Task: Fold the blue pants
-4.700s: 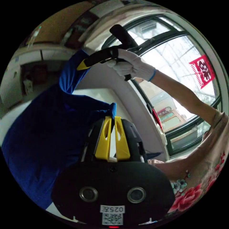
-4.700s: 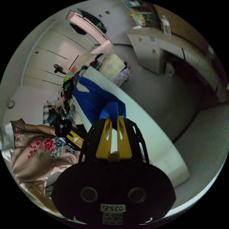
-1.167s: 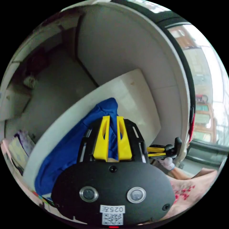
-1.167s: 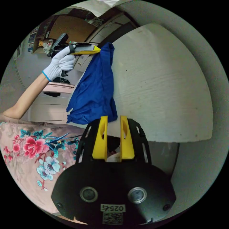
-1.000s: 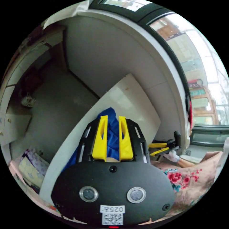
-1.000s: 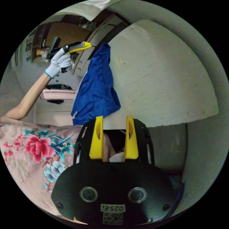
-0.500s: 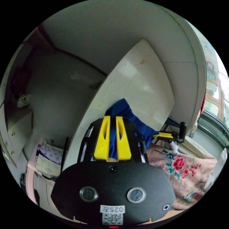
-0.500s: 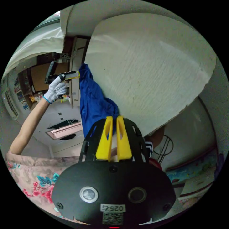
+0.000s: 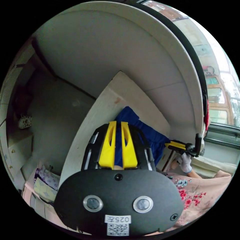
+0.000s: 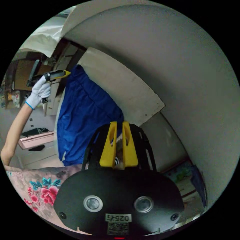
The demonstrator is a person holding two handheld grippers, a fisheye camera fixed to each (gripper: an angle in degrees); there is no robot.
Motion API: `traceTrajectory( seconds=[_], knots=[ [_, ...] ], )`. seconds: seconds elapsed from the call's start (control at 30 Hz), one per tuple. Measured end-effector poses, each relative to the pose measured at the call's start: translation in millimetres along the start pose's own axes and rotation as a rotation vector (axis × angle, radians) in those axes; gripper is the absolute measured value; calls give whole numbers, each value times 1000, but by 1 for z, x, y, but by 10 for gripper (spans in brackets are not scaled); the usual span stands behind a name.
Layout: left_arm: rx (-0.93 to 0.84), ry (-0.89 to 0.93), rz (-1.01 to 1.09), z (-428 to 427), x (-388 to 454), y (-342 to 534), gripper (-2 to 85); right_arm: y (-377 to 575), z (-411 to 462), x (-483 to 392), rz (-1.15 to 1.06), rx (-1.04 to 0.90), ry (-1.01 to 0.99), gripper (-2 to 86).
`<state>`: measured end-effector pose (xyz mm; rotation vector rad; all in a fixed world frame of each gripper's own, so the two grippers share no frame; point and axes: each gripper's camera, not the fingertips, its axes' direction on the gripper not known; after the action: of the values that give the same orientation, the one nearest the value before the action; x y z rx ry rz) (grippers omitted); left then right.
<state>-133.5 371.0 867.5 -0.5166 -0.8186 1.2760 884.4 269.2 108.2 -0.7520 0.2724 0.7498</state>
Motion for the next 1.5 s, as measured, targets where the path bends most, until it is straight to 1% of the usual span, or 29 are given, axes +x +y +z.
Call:
traceTrajectory(
  seconds=[0.03,0.1,0.13,0.2,0.23,0.27,0.3,0.33,0.4,0.43,0.5,0.53,0.6,0.63,0.7,0.73,0.8,0.83,0.9,0.93,0.97,1.07,1.13,1.2,1.23,1.3,1.33,1.4,1.5],
  knots=[
    [41,-2,-17,-8,-3,8,11,7,-3,-5,-8,7,27,51],
    [251,72,-123,-52,-29,58,32,35,-14,-26,-38,24,103,68],
    [307,111,-151,-63,-37,76,35,43,-17,-30,-45,25,109,67],
    [524,218,-255,-110,-69,158,39,71,-33,-59,-160,43,119,52],
    [565,220,-275,-119,-75,180,39,77,-37,-69,-198,52,130,45],
    [629,202,-328,-135,-88,226,39,87,-44,-88,-273,74,149,21],
    [666,161,-401,-144,-98,274,36,94,-48,-110,-373,77,139,5],
    [674,145,-436,-147,-103,297,34,97,-48,-121,-424,70,121,1],
    [673,97,-605,-141,-122,388,24,98,-39,-161,-581,6,7,-7],
    [666,92,-647,-137,-126,411,20,97,-34,-171,-618,-17,-32,-7],
    [654,84,-827,-117,-136,498,15,97,-9,-210,-702,-115,-172,-9],
    [657,85,-866,-113,-137,518,15,99,-3,-221,-718,-135,-198,-9],
    [679,74,-1029,-97,-137,596,14,122,3,-270,-820,-113,-267,-9],
    [687,74,-1067,-94,-138,615,14,131,-2,-283,-846,-73,-293,-9],
    [737,71,-1198,-88,-140,683,14,179,-49,-333,-937,178,-372,-8],
    [748,70,-1226,-87,-142,698,14,192,-65,-345,-953,259,-387,-7],
    [779,66,-1296,-84,-152,749,13,250,-119,-391,-1019,601,-411,2],
    [779,63,-1308,-83,-156,759,13,263,-128,-401,-1011,683,-413,6],
    [753,58,-1326,-78,-176,792,12,316,-141,-441,-1015,1032,-484,3],
    [745,58,-1325,-77,-181,798,11,328,-141,-452,-1046,1109,-506,1],
    [732,54,-1308,-76,-190,807,12,345,-138,-481,-1103,1125,-515,-1],
    [658,4,-1217,-80,-209,814,14,373,-107,-560,-1153,906,-358,6],
    [605,4,-1183,-79,-219,815,17,394,-68,-604,-1224,724,-265,50],
    [595,51,-1171,-74,-229,820,18,428,2,-653,-1390,412,-200,102],
    [595,60,-1176,-73,-231,822,18,438,22,-663,-1432,335,-193,104],
    [635,119,-1217,-68,-238,834,18,484,97,-697,-1570,98,-135,99],
    [648,139,-1232,-66,-240,838,18,497,115,-705,-1614,44,-109,99],
    [704,191,-1276,-63,-246,853,18,545,171,-738,-1791,-72,-5,96],
    [769,241,-1331,-59,-253,870,17,590,214,-777,-1950,-106,54,81]
  ],
)
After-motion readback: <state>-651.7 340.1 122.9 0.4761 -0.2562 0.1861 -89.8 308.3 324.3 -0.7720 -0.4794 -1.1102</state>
